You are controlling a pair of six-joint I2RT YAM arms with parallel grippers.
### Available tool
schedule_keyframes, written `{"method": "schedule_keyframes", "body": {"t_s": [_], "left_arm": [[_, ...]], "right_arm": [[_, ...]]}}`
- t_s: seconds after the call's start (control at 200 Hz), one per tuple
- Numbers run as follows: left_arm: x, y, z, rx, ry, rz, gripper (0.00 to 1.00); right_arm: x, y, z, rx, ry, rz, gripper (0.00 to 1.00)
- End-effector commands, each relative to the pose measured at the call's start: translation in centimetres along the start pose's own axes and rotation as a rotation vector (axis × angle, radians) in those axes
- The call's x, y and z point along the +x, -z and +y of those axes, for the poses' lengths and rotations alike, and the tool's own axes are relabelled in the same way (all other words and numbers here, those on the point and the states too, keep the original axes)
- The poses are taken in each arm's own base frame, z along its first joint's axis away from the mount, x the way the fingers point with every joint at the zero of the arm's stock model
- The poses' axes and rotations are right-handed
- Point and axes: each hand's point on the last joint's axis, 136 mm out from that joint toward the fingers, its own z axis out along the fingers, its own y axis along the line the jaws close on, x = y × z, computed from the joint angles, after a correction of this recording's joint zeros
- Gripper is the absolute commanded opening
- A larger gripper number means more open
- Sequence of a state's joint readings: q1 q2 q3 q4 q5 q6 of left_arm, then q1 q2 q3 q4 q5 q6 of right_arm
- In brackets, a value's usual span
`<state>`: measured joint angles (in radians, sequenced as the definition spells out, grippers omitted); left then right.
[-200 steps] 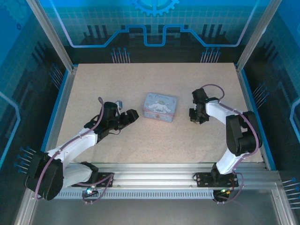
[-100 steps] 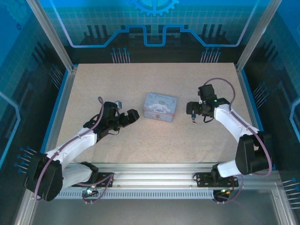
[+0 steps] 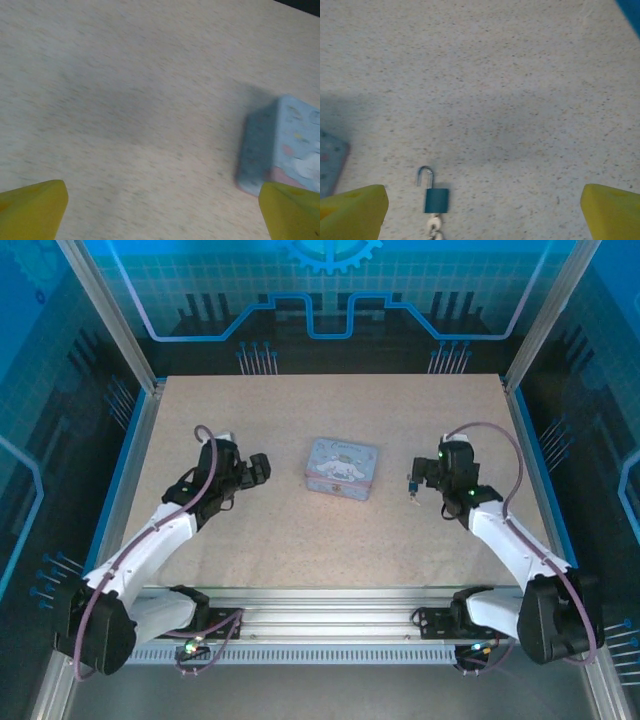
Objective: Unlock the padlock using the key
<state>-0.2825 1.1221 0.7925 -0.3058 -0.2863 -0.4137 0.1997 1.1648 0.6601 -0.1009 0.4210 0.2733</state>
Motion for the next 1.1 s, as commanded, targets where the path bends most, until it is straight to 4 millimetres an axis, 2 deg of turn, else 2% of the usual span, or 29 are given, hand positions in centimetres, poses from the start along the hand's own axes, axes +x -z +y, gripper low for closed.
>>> {"method": "schedule_keyframes", "body": {"t_s": [0.0, 0.04, 0.235, 0.345, 0.41, 0.52, 0.6, 0.66, 0.705, 0.74, 0.811, 1.091], "left_arm": [[-0.6, -1.0, 4.5, -0.171, -0.11, -0.05, 0.99], [-0.6, -1.7, 5.1, -0.188, -0.129, -0.07, 0.99], [0.2, -4.2, 7.9, -0.219, -0.141, -0.151, 0.99], [0.4, -5.5, 8.5, -0.205, -0.157, -0.208, 0.99], [0.1, -6.1, 8.3, -0.172, -0.145, -0.279, 0.99], [-1.5, -6.6, 7.3, -0.12, -0.162, -0.375, 0.99], [-2.1, -7.3, 7.0, -0.126, -0.211, -0.374, 0.99], [-1.4, -7.9, 6.3, -0.066, -0.248, -0.408, 0.99], [0.0, -8.5, 6.7, -0.049, -0.253, -0.436, 0.99], [-0.8, -7.9, 6.8, -0.062, -0.254, -0.522, 0.99], [-0.5, -8.2, 7.3, -0.099, -0.224, -0.454, 0.99], [-0.8, -8.8, 7.5, -0.105, -0.22, -0.435, 0.99]], "right_arm": [[-3.5, -0.4, -1.6, 0.095, 0.038, -0.206, 1.0], [-3.4, -1.0, -2.1, 0.132, 0.038, -0.214, 1.0], [-1.9, -3.5, -2.0, 0.138, 0.072, -0.227, 1.0], [-1.1, -4.4, -2.0, 0.118, 0.076, -0.252, 1.0], [-1.6, -4.3, -1.5, 0.079, 0.071, -0.299, 1.0], [-0.7, -5.2, -0.8, 0.005, 0.084, -0.314, 1.0], [-0.4, -5.5, 0.2, -0.057, 0.109, -0.303, 1.0], [0.3, -6.0, 1.0, -0.115, 0.123, -0.292, 1.0], [0.2, -6.4, 0.7, -0.092, 0.122, -0.32, 1.0], [0.7, -6.5, 0.5, -0.091, 0.107, -0.266, 1.0], [0.4, -6.4, 0.5, -0.077, 0.115, -0.285, 1.0], [0.4, -6.6, 0.6, -0.096, 0.11, -0.276, 1.0]]}}
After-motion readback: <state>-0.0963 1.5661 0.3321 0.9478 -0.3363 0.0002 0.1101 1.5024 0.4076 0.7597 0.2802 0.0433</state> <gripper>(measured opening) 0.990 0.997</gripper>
